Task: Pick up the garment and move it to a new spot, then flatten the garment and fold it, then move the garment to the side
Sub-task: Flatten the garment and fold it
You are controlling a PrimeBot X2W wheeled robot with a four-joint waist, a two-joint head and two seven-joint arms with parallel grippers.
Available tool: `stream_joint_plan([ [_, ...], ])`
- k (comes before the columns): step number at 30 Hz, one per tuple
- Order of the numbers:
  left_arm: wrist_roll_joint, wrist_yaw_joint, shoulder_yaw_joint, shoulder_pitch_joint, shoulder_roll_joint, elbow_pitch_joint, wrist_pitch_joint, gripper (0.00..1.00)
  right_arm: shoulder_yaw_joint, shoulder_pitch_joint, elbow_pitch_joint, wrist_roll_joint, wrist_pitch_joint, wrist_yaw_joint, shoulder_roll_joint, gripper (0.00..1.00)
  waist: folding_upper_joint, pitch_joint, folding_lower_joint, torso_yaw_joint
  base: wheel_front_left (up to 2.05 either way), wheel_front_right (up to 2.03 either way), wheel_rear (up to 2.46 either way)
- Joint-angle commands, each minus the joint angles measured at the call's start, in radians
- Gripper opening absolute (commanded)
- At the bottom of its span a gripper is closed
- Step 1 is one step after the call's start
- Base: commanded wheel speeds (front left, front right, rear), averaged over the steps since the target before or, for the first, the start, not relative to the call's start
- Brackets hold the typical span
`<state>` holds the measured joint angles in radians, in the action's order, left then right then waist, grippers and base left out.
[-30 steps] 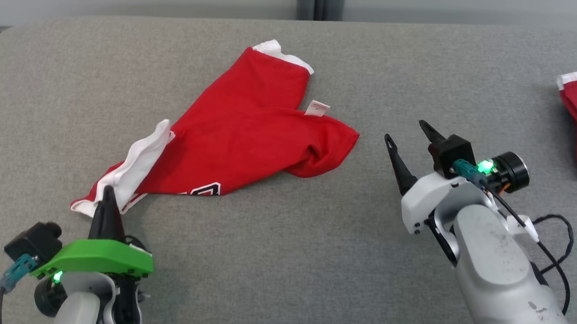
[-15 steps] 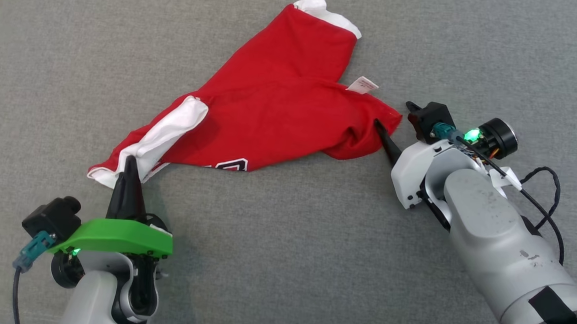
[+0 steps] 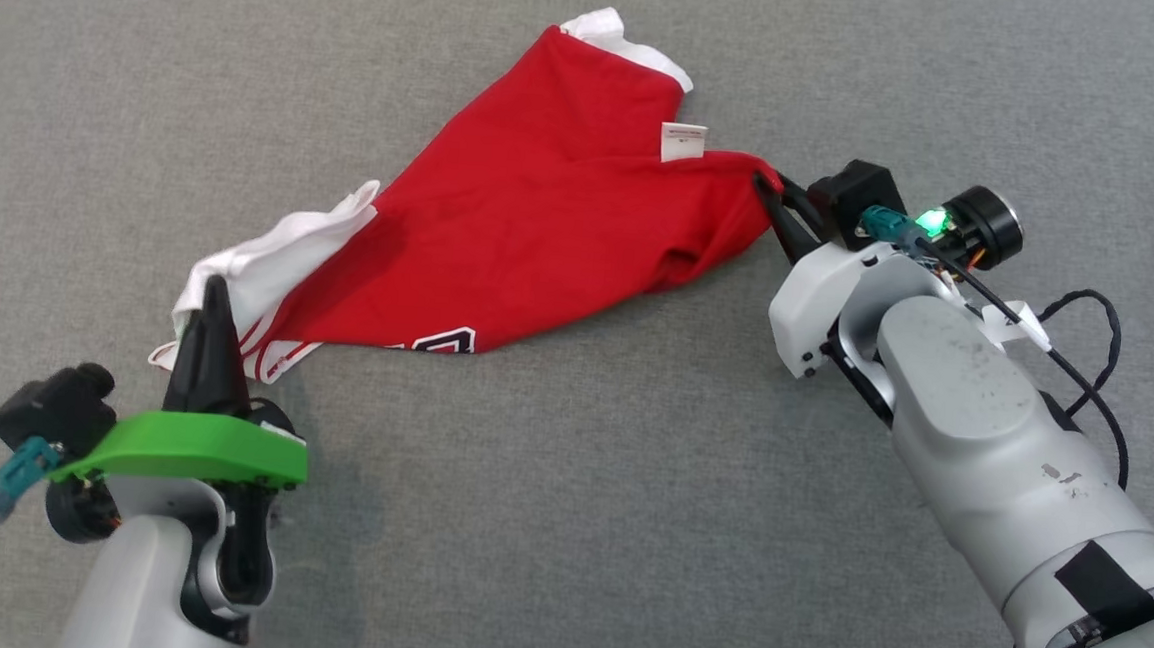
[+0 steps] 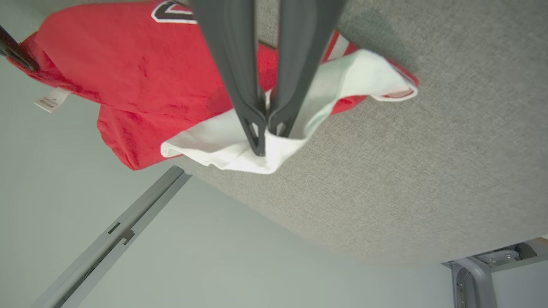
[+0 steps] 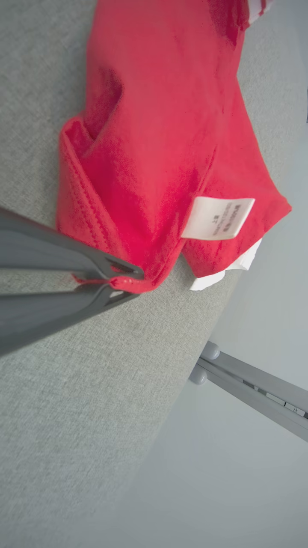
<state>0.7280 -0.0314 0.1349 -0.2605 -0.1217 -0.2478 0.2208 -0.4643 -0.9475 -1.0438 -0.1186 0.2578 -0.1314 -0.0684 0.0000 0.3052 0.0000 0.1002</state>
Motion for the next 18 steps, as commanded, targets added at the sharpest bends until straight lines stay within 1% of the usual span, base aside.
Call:
stream_joint_plan([
  [1, -0.019, -0.007, -0.005, -0.03, -0.025, 0.015, -0.006, 0.0, -0.002, -0.013, 0.03, -0.004, 0.006, 0.002, -0.013, 0.0, 0.0, -0.032, 0.0, -0.03, 0.0, 0.0, 0.0],
  [9, -0.069, -0.031, -0.027, -0.133, -0.127, 0.135, -0.049, 0.0, 0.001, 0.004, 0.267, 0.019, 0.008, 0.002, -0.084, 0.0, 0.0, -0.119, 0.0, -0.101, 0.0, 0.0, 0.0],
  [18, -0.103, -0.048, -0.027, -0.214, -0.196, 0.282, -0.108, 0.0, 0.029, 0.074, 0.518, 0.001, 0.007, 0.002, -0.173, 0.0, 0.0, -0.222, 0.0, -0.182, 0.0, 0.0, 0.0],
])
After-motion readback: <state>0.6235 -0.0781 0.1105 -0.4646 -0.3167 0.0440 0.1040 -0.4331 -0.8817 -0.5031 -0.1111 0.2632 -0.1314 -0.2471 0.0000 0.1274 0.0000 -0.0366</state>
